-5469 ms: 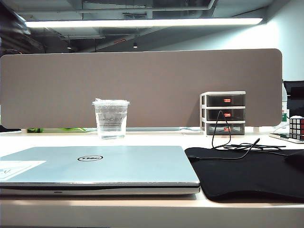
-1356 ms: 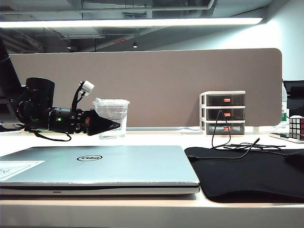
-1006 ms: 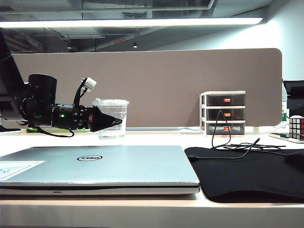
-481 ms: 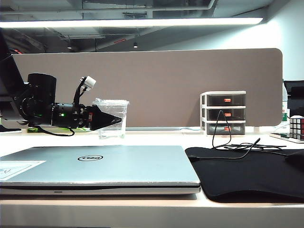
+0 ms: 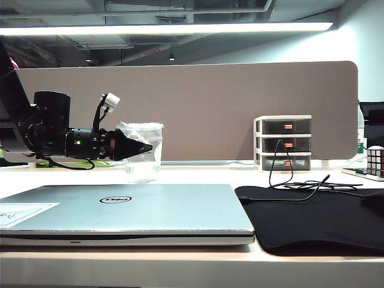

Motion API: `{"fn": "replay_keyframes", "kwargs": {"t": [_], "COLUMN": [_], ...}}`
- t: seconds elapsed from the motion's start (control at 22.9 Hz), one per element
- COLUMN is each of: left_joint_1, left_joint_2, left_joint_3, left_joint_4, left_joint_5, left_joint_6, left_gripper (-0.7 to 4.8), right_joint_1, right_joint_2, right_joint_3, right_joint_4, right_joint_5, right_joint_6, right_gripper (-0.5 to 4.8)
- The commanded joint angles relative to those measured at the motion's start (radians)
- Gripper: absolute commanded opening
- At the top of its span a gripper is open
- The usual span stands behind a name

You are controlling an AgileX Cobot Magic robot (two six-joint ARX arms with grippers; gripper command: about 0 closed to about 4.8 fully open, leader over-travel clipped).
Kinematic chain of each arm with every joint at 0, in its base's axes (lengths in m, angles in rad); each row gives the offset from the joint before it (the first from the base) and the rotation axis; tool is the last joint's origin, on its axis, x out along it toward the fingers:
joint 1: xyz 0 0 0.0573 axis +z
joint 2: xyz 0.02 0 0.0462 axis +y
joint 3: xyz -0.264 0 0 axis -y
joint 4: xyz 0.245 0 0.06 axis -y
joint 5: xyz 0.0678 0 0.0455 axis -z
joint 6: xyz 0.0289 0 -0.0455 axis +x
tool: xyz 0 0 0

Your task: Pick up the coffee cup and place it over the laptop.

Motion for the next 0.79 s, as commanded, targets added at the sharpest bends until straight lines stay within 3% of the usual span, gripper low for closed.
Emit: {"fn": "replay_keyframes", "kwargs": {"t": [0.04,0.22,0.26,0.79], "left_joint_1": [-0.001,0.0,0.0,-0.001], "left_joint_2": [-0.03,-0.089,-0.123,-0.375], "left_joint_3": [0.001,-0.029,-0.059,-0.356], "left_joint_4": [0.092,0.088,0.088,0.087], "left_joint_5": [0.021,0.036,0.034,0.009], "left_joint_6": [-0.068,-0.093,-0.092,-0.058], "left_gripper": [2.46,2.56,2.82,2.82], "right_joint_1": [0.0,0.001,0.001,0.001], "right_joint_2": [-0.002,-0.002,-0.002,-0.002], "right_joint_3": [-0.006,-0.006,-0.006,-0.006], "right_joint_4": [0.012,0.012,0.013,0.014], "right_joint_5": [-0.003,-0.003,-0.003,-0.003], "right_joint_6": [-0.003,-0.003,-0.003,-0.002], "right_gripper": [-0.06,-0.06,-0.06,-0.06]}}
